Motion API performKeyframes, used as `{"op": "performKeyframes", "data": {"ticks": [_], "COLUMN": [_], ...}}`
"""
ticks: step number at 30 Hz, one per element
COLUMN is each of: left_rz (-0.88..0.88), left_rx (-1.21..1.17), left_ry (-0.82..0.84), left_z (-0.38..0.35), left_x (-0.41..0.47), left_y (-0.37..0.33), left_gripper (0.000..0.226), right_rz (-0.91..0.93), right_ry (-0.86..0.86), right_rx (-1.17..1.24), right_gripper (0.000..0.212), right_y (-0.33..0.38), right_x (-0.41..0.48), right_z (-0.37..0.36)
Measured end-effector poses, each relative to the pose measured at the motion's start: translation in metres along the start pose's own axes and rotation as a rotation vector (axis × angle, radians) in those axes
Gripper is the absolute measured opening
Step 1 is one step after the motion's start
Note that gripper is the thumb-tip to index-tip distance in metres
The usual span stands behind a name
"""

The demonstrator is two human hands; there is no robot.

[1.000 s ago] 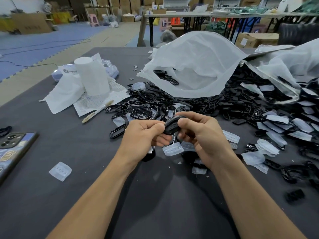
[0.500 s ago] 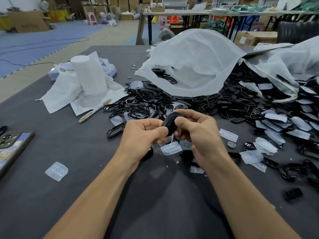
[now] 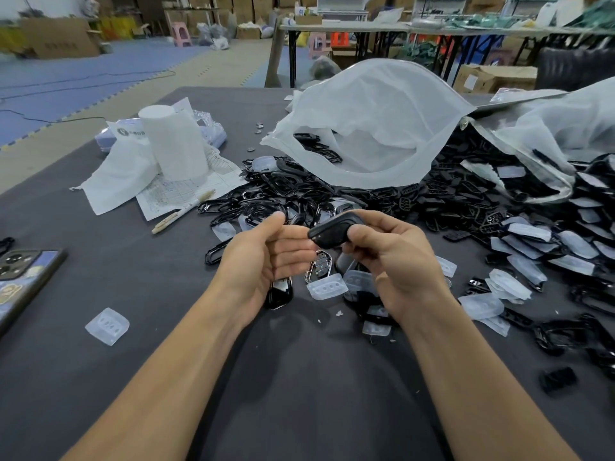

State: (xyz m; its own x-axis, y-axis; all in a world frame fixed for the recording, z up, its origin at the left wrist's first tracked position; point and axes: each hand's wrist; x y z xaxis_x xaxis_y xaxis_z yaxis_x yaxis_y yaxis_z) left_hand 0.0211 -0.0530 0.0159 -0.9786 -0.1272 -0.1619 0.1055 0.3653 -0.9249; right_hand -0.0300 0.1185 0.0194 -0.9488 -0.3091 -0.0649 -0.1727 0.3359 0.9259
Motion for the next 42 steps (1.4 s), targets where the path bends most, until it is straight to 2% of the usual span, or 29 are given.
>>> {"op": "performKeyframes", "data": {"ticks": [3, 5, 8, 10, 12, 15, 19, 22, 24, 25, 27, 32, 35, 38, 42], "left_rz": [0.013, 0.024, 0.050, 0.061, 0.040, 0.039, 0.012, -0.033, -0.055, -0.068, -0.095, -0.140, -0.150, -0.167, -0.151], "left_rx": [0.020, 0.097, 0.216, 0.205, 0.172, 0.149, 0.141, 0.170, 0.179, 0.192, 0.234, 0.275, 0.278, 0.319, 0.341], "left_ry": [-0.009, -0.006, 0.035, 0.058, 0.040, -0.041, -0.159, -0.224, -0.237, -0.243, -0.257, -0.281, -0.271, -0.264, -0.202], "left_z": [0.003, 0.003, -0.004, -0.009, -0.012, -0.011, -0.011, -0.003, 0.001, 0.002, 0.004, 0.008, 0.009, 0.007, 0.005], "left_x": [0.000, 0.000, 0.000, -0.002, -0.002, -0.001, 0.001, 0.005, 0.007, 0.007, 0.009, 0.010, 0.009, 0.009, 0.008], "left_y": [0.001, 0.003, 0.009, 0.011, 0.012, 0.011, 0.011, 0.008, 0.007, 0.008, 0.009, 0.010, 0.010, 0.011, 0.014], "left_gripper": [0.057, 0.059, 0.064, 0.063, 0.052, 0.035, 0.040, 0.032, 0.029, 0.028, 0.027, 0.025, 0.025, 0.028, 0.036], "right_rz": [0.052, 0.140, 0.366, 0.504, 0.547, 0.505, 0.375, 0.309, 0.313, 0.317, 0.303, 0.188, 0.135, 0.152, 0.269], "right_ry": [-0.066, -0.103, -0.067, 0.004, 0.087, 0.192, 0.221, -0.024, -0.199, -0.231, -0.170, 0.221, 0.279, 0.246, 0.000], "right_rx": [0.044, -0.030, -0.304, -0.528, -0.705, -0.827, -0.836, -0.692, -0.791, -0.869, -0.955, -1.279, -1.401, -1.344, -0.943], "right_gripper": [0.022, 0.023, 0.026, 0.032, 0.033, 0.024, 0.026, 0.029, 0.030, 0.031, 0.028, 0.019, 0.024, 0.016, 0.014], "right_y": [0.001, 0.001, -0.004, -0.011, -0.017, -0.020, -0.012, -0.005, 0.001, 0.003, 0.004, -0.001, -0.004, -0.009, -0.007], "right_x": [0.001, -0.001, -0.005, -0.009, -0.012, -0.013, -0.010, -0.006, -0.003, -0.002, -0.005, -0.014, -0.015, -0.013, -0.010], "right_z": [-0.001, -0.001, -0.006, -0.011, -0.014, -0.014, -0.010, 0.000, 0.009, 0.012, 0.009, -0.006, -0.007, -0.008, -0.006]}}
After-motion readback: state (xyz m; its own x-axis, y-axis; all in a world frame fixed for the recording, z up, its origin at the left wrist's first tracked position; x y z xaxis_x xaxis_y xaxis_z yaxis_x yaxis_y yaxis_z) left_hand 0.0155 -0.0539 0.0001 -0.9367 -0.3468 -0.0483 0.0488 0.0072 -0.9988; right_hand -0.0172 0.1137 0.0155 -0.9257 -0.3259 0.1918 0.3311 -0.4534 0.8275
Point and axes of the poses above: each hand's wrist, its own x-axis towards the middle knuckle, its own z-axis out of the back of the hand, y = z × x, and after that the axes turned 6 degrees about y, right-handed
